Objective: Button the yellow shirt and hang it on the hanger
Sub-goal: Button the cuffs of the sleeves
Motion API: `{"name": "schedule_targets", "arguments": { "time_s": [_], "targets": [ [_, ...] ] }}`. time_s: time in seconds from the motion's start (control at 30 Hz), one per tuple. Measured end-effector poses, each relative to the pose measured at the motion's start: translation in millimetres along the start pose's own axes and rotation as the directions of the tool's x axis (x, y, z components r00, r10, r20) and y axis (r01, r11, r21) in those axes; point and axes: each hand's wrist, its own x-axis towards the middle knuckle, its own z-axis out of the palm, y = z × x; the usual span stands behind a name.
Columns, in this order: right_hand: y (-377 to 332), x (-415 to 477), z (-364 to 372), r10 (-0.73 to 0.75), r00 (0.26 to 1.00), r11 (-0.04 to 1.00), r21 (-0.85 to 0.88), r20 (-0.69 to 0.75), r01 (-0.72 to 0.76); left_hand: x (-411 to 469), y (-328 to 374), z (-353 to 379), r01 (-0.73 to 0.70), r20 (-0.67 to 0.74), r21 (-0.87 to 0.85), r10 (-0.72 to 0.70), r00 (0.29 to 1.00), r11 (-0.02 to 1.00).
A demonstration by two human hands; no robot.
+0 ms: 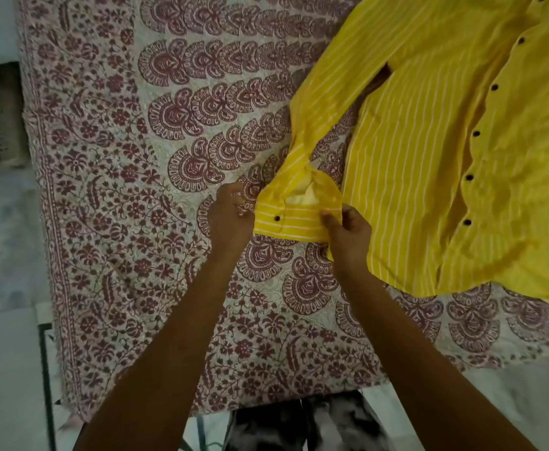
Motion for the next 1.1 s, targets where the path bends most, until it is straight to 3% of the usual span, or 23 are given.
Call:
{"name": "schedule_targets", "arguments": {
  "time_s": [0.1,0.33,0.53,0.67,0.87,1.1],
  "targets": [
    [16.0,-2.9,-0.6,0.021,1.0,0.997,-0.08,0.005,-0.02,-10.0,-9.5,6.8,-0.204,-0.001,0.252,0.211,0.977,0.946],
    [31.5,-17.1,0.4,0.034,0.99,0.982,-0.18,-0.138,-0.059,-14.6,-7.7,39.4,-0.258,0.168,0.355,0.211,0.963,0.899],
    [33.4,-23.4,-4.6,-0.02,0.999,0.993,-0.119,-0.036,0.016,-10.4,-3.5,52.7,-0.307,0.191,0.5,0.243,0.951,0.81],
    [33.2,-23.2,-5.7,0.063,0.998,0.998,-0.009,-0.021,-0.064,-7.3,-2.2,48.8,-0.278,0.163,0.422,0.23,0.96,0.863],
    [33.1,-32.1,2.8,0.023,0.999,1.0,0.018,0.023,-0.023,-38.6,17.3,48.3,-0.329,0.06,0.079,0.325,0.944,0.941],
    [33.6,-34.6,5.3,0.003,0.999,1.0,-0.026,-0.043,-0.004,-50.1,5.3,51.3,-0.419,0.021,0.03,0.419,0.908,0.907]
  ]
}}
